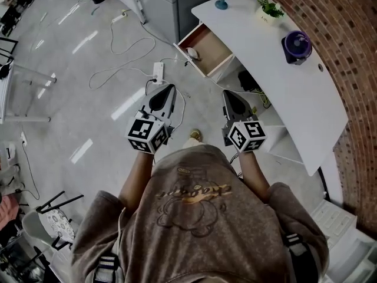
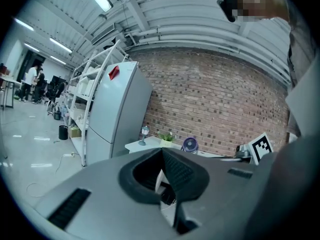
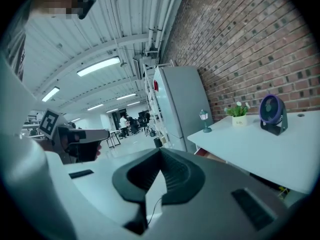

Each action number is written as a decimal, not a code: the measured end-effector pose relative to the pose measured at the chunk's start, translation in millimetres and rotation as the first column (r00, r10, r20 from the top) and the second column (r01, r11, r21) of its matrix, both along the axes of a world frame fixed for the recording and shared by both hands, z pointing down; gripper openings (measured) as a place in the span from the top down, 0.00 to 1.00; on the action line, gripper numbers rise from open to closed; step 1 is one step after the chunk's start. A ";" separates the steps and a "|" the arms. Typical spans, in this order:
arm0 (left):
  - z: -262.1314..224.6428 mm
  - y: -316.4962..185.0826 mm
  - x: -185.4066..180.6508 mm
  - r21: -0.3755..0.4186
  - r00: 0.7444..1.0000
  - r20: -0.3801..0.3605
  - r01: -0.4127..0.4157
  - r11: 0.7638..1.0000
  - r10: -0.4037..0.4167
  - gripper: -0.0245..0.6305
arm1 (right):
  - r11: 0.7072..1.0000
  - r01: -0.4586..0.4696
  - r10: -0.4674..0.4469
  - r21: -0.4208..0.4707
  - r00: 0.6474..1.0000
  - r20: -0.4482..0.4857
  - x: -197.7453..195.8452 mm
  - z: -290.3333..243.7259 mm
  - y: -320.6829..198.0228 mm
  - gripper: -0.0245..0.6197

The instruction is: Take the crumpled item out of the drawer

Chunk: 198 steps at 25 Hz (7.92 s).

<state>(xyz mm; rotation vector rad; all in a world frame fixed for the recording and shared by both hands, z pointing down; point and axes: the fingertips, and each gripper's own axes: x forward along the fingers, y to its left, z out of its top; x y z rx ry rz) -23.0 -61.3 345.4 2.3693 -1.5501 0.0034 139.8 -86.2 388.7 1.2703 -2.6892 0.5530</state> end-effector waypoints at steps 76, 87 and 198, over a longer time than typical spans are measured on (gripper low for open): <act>280.3 -327.5 -46.0 -0.191 0.976 -0.044 -0.219 0.957 0.214 0.95 | 0.988 0.003 -0.022 -0.154 0.992 -0.122 -89.4 253.3 -300.4 0.97; 292.0 -317.5 -51.9 -0.208 0.980 -0.061 -0.196 0.958 0.187 0.95 | 0.992 0.028 -0.042 -0.125 0.993 -0.107 -91.5 260.9 -299.4 0.97; 330.7 -307.6 -80.2 -0.294 0.983 -0.096 -0.175 0.940 0.154 0.95 | 0.861 0.153 -0.401 -0.485 0.790 -0.463 -150.3 467.2 -379.6 0.82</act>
